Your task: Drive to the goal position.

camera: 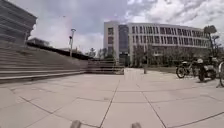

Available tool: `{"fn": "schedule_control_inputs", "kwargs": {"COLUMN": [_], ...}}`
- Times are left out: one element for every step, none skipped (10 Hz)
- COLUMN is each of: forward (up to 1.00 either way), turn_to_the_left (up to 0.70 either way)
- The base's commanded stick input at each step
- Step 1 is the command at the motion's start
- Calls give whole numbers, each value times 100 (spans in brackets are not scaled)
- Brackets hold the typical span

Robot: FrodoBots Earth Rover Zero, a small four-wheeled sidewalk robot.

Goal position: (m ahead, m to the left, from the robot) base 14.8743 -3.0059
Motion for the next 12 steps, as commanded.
{"fn": "schedule_control_inputs", "kwargs": {"forward": [8,10,12,12,9,8,8,7,8,8,7,8], "turn_to_the_left": [3,3,3,4,3,3,3,2,3,3,2,3]}}
